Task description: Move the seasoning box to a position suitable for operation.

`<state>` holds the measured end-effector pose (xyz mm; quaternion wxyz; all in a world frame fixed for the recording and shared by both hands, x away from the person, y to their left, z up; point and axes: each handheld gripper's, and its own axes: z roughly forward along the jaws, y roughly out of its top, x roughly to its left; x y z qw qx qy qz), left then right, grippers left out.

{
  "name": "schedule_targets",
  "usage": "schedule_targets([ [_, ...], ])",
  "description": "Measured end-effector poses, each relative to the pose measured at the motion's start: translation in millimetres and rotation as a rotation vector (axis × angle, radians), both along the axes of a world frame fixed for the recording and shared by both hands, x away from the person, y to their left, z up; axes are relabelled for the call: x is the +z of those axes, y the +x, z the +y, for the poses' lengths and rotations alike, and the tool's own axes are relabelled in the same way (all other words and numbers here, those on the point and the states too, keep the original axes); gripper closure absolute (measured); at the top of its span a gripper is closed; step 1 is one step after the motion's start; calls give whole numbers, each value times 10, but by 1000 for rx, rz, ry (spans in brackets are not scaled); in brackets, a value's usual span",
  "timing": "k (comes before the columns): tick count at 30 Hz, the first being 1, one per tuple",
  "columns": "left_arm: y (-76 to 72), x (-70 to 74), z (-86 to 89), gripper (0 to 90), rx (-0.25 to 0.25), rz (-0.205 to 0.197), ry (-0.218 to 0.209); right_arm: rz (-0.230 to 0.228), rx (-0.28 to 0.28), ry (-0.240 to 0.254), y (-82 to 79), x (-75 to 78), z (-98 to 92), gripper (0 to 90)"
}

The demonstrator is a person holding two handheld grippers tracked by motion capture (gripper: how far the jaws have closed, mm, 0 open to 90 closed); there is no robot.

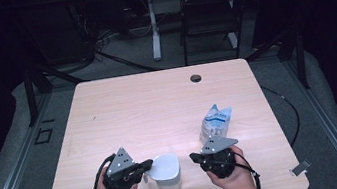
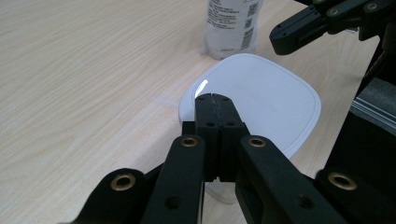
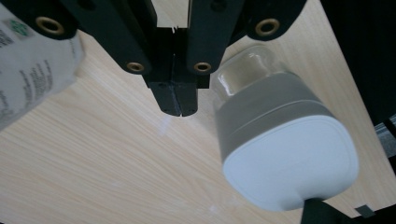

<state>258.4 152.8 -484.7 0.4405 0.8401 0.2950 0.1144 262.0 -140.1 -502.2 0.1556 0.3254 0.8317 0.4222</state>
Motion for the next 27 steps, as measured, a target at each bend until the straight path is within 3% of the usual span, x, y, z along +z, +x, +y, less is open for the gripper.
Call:
schedule_targets([
  [2, -6, -2, -3, 900, 0, -2, -1, -3, 12, 34, -42, -30, 11, 900],
  [5, -11, -1, -7, 900, 1, -5, 2, 5, 35, 25, -90, -57, 31, 900],
  [7, -12, 1, -6, 900, -1, -5, 4, 11, 45, 52, -117, -65, 37, 900],
  [11, -12, -3, 0, 900, -1, -5, 0, 3, 57, 26, -147, -92, 82, 900],
  [27, -23, -3, 24, 900, 5, 0, -4, 2, 100, 41, -192, -119, 181, 900],
])
